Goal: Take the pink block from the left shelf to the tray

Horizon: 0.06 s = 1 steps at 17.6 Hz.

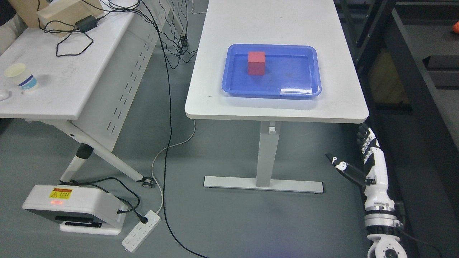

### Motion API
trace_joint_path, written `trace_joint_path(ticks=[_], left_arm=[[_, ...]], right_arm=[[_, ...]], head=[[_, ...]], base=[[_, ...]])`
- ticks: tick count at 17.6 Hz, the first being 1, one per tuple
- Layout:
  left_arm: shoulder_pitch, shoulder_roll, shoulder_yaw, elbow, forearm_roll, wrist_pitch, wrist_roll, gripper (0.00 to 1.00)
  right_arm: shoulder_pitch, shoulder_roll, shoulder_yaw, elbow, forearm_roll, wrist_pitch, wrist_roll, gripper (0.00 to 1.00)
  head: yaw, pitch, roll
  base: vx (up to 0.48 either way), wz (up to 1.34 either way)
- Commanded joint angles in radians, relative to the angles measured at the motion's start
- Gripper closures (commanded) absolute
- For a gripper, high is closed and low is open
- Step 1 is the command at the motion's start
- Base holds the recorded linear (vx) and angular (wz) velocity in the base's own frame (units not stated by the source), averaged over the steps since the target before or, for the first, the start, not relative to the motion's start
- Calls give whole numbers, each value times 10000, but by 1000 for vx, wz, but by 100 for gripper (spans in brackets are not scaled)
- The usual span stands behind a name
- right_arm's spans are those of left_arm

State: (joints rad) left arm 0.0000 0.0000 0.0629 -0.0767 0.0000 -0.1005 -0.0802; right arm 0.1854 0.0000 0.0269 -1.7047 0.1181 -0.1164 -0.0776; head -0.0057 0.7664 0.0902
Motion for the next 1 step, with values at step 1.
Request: trace_joint_path(ticks=[1], left_arm=[[92,175,0,0,-15,-8,5,0]], right_arm=[[-14,-175,114,5,0,-2,-6,0]], head=[[0,0,0]], base=[[0,0]])
